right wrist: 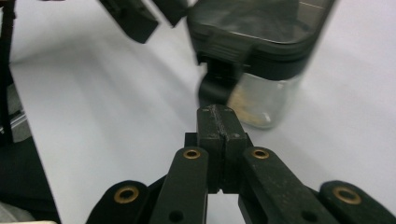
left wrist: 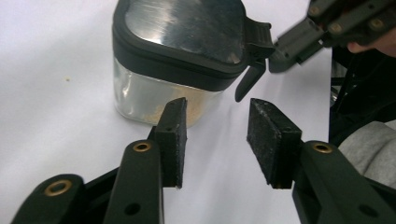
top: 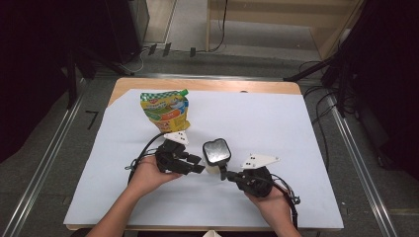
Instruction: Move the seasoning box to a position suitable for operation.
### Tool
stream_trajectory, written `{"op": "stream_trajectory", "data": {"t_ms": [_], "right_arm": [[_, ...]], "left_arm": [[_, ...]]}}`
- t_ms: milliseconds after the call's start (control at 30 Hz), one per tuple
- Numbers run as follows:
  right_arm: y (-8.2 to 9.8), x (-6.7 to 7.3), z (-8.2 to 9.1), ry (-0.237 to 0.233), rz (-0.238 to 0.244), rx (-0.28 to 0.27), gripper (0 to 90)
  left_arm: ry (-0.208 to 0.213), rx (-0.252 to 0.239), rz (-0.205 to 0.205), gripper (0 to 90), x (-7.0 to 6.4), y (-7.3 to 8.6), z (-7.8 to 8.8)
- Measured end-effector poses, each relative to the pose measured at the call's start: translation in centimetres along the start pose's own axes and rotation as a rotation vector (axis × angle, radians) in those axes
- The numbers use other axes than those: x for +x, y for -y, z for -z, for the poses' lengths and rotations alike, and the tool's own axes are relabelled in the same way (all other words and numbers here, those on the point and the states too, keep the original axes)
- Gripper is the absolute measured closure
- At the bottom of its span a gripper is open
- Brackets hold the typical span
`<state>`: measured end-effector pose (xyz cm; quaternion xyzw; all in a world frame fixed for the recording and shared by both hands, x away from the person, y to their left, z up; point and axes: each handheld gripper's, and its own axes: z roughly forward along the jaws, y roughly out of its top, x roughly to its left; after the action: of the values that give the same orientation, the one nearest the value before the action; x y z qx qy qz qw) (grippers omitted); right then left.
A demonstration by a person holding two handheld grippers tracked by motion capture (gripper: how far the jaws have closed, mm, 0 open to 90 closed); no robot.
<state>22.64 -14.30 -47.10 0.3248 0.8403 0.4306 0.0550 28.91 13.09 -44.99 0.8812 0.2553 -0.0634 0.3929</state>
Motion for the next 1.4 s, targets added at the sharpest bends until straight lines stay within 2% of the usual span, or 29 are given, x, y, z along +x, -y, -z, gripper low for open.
{"op": "stream_trajectory", "data": {"t_ms": [167,267,633,767,1400], "right_arm": [[-0.1,0.8,-0.7,-0.031,0.012,0.008,90.0],[0.0,1.0,-1.3,-0.051,0.007,0.013,90.0],[-0.1,1.7,-2.8,-0.034,0.021,0.037,90.0],[-0.1,1.4,-3.2,-0.015,0.009,0.042,90.0],[0.3,-0.1,-2.6,-0.012,-0.010,0.055,90.0]], "left_arm": [[-0.008,-0.007,0.011,47.5,0.4,0.1,0.0],[-0.007,-0.014,0.004,46.0,0.5,0.2,0.0],[-0.009,-0.017,0.019,45.3,1.0,0.3,0.1],[-0.011,-0.018,0.025,45.3,1.0,0.4,0.2],[-0.013,-0.017,0.020,44.9,1.1,0.4,0.1]]}}
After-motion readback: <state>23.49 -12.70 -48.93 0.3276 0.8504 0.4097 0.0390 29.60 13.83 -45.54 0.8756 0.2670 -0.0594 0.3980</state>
